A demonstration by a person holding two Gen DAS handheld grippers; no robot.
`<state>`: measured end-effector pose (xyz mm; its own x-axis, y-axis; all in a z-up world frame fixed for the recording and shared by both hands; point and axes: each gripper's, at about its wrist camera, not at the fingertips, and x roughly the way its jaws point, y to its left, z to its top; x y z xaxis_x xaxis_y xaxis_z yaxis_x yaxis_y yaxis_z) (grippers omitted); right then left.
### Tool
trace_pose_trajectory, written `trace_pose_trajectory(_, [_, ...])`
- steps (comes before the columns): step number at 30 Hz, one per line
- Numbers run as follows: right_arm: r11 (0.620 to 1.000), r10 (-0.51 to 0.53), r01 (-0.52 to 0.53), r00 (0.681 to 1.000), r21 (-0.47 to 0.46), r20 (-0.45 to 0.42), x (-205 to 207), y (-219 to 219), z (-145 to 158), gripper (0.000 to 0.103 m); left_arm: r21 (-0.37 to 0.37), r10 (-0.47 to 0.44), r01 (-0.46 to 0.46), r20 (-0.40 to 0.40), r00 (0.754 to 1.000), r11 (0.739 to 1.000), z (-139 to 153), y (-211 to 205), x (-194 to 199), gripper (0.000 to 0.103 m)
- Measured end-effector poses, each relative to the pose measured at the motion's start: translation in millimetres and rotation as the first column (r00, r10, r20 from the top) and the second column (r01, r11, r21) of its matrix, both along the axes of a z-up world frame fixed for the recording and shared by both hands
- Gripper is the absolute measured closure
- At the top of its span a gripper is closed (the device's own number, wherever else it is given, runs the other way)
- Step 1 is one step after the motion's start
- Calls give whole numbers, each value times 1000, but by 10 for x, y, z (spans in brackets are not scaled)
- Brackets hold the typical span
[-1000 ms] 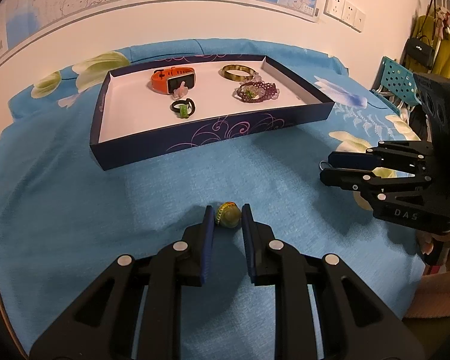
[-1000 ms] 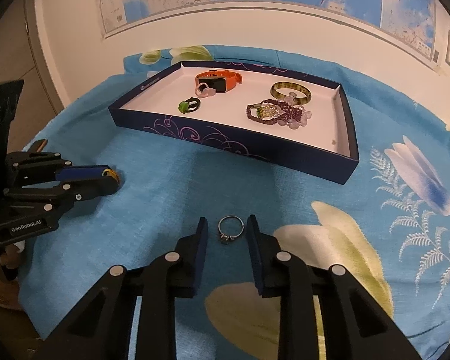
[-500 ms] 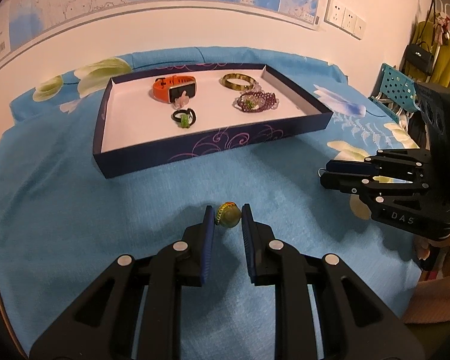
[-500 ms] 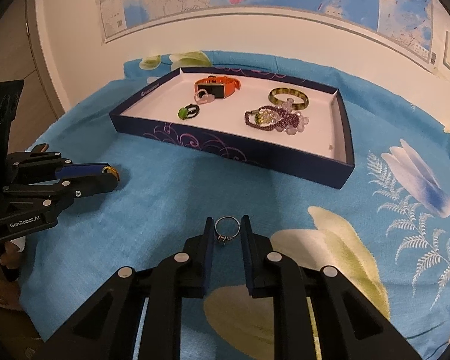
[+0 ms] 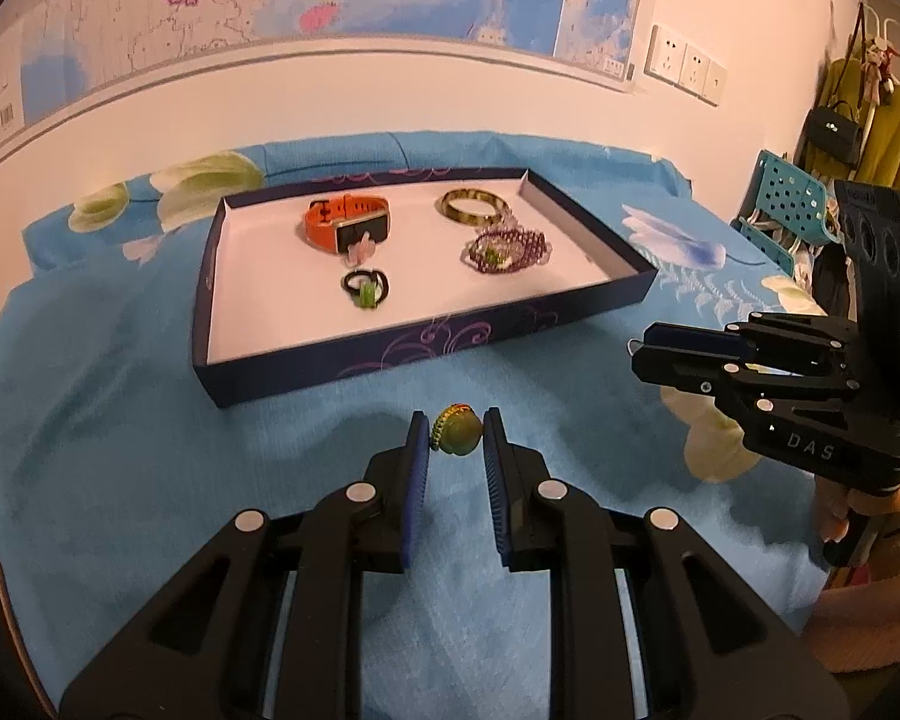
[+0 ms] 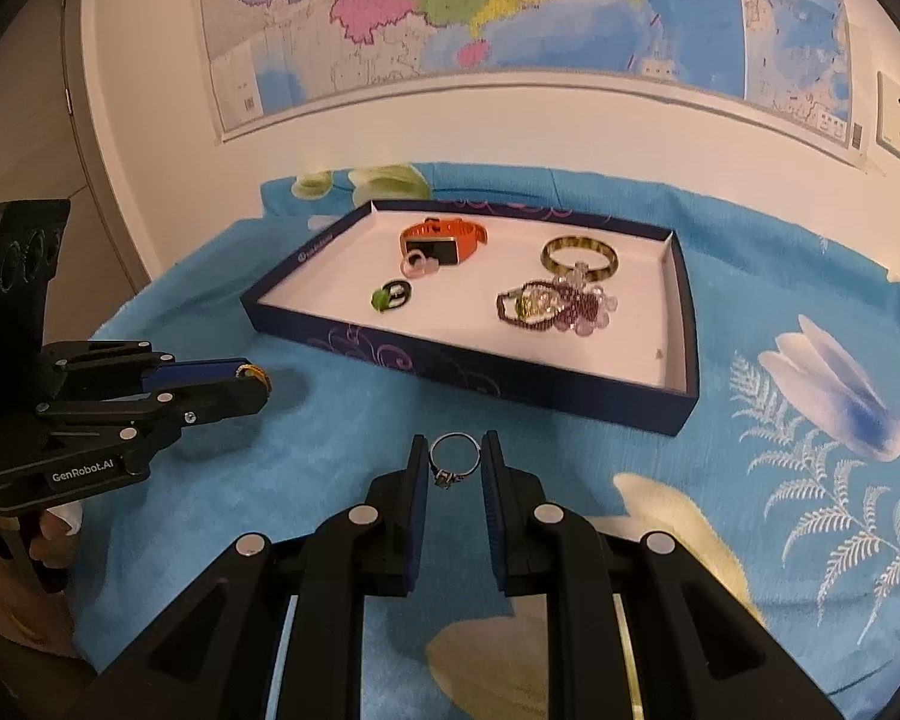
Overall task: Organize jewelry
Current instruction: 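Grasp the yellow bead ring with the left gripper while the right grasps the silver stone ring, then carry the yellow bead ring into the tray with the left gripper while the right carries the silver ring there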
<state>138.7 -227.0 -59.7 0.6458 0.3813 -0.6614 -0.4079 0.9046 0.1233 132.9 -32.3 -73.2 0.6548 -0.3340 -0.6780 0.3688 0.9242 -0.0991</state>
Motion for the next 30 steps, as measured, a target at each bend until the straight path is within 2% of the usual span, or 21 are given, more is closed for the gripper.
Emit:
trace_pose_trajectory(13, [1000, 3, -3, 1000, 24, 25, 46, -10, 75, 87, -13, 10, -9, 45, 999, 1000, 150, -27, 67, 84])
trace_pose_trajectory(30, [999, -2, 0, 999, 38, 50, 118, -41, 143, 87, -16, 17, -16, 67, 998, 1000, 212, -40, 133, 84])
